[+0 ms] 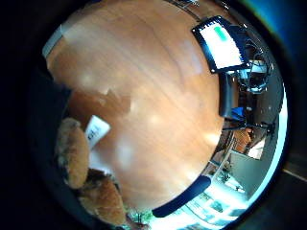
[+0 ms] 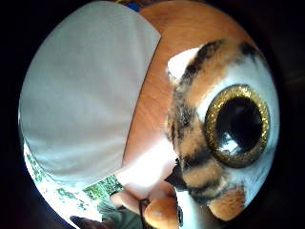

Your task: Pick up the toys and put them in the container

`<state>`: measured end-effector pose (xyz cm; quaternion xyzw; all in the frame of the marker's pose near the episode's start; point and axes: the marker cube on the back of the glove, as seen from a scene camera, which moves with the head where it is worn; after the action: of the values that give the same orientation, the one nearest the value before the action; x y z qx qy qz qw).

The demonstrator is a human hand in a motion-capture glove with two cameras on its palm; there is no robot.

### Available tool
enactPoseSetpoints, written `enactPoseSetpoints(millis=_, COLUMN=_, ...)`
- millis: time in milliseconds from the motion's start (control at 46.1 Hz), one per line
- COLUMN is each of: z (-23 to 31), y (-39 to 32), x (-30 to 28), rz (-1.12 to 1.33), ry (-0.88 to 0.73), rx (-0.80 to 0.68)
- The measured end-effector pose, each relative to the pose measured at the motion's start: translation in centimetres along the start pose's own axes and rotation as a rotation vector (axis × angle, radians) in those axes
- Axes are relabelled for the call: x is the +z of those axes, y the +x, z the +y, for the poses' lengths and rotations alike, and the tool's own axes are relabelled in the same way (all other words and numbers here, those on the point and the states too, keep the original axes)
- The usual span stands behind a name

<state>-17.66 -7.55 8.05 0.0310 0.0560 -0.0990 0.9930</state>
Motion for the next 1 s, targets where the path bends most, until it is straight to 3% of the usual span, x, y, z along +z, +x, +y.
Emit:
enactPoseSetpoints(millis=238, z=2.4, y=1.8, x=-13.0, rz=-0.101, ry=0.117, rx=0.119)
enactPoseSetpoints(millis=282, z=3.1, y=1.2, x=-15.1, rz=-0.112, ry=0.133, rx=0.081)
enactPoseSetpoints(millis=390, z=5.7, y=-3.5, x=-18.5, rz=0.113, ry=0.175, rx=-0.180)
enactPoseSetpoints(millis=542, z=7.4, y=-9.8, x=-24.0, rz=0.159, ry=0.241, rx=-0.182)
enactPoseSetpoints(millis=759, z=7.8, y=-16.5, x=-27.0, rz=0.188, ry=0.295, rx=-0.305)
enactPoseSetpoints(millis=997, z=6.7, y=-25.7, x=-25.4, rz=0.224, ry=0.281, rx=-0.414)
